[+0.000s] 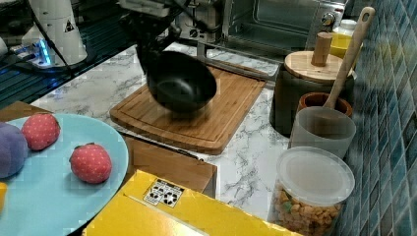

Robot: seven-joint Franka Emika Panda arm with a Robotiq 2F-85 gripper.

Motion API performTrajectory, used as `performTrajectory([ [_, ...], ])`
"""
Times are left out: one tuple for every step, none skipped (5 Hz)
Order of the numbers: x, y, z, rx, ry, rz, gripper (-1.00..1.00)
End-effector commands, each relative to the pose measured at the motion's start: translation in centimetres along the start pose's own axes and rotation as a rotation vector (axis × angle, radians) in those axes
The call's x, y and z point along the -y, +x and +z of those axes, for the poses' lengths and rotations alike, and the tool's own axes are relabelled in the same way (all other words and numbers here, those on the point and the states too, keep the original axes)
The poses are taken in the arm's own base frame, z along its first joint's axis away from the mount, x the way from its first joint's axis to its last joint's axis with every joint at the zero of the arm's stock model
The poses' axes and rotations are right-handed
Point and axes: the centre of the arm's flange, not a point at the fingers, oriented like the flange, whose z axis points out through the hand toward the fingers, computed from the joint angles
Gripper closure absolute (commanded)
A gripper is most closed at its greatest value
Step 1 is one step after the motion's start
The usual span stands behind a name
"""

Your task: Put the bowl on the board.

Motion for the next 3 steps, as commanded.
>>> performTrajectory([
  [2.3,-3.3,-3.4,-0.085,0.147,-0.013,1.0],
  [3.0,-2.7,-2.8,-0.085,0.13,-0.005,0.0],
  [3.7,-2.1,-2.6,-0.082,0.091,-0.006,0.0],
])
